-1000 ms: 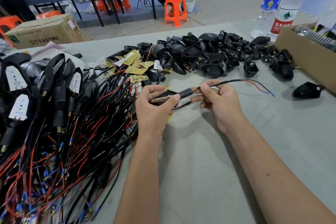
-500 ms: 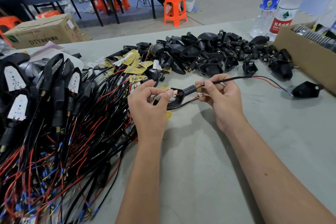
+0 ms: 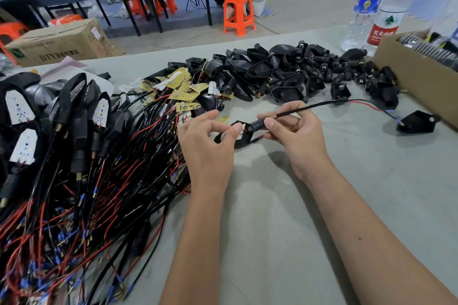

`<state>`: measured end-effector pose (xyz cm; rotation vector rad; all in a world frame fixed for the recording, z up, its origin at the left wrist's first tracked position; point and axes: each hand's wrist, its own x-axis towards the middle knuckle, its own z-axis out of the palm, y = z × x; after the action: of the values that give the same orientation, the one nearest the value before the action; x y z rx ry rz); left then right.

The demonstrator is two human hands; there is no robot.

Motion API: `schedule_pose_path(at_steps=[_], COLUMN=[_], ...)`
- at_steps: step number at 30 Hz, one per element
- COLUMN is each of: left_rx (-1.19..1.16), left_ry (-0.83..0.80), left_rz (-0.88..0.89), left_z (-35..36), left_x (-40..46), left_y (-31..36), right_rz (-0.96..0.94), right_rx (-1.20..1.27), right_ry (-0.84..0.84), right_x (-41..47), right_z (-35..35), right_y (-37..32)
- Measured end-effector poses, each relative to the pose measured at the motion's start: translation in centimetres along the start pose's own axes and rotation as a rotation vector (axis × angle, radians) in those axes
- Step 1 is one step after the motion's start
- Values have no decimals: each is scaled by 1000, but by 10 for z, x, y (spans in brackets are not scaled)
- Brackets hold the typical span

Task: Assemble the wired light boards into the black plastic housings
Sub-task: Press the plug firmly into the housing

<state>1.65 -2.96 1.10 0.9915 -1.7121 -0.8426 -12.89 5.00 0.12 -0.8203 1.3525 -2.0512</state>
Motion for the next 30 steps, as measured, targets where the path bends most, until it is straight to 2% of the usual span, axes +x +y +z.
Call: schedule_pose_path(at_steps=[4, 10, 12, 15, 18, 30], left_rx=[-217, -495, -590, -620, -634, -666], left_ry=[8, 109, 73, -97, -167, -195], left_rz=[-234, -418, -516, -606, -614, -585], left_z=[3, 2, -2, -10, -15, -17], left_x=[0, 0, 1, 3, 5, 3], left_y=[-1, 2, 4, 4, 3, 0], right_rz=[18, 94, 117, 148, 162, 180], right_rx=[91, 180, 169, 120, 123, 177], right_ry=[-17, -7, 45, 110, 135, 168], right_x=[0, 2, 2, 3, 4, 7], right_z=[0, 1, 0, -3, -6, -6], right_y=[-2, -2, -1, 0, -1, 0])
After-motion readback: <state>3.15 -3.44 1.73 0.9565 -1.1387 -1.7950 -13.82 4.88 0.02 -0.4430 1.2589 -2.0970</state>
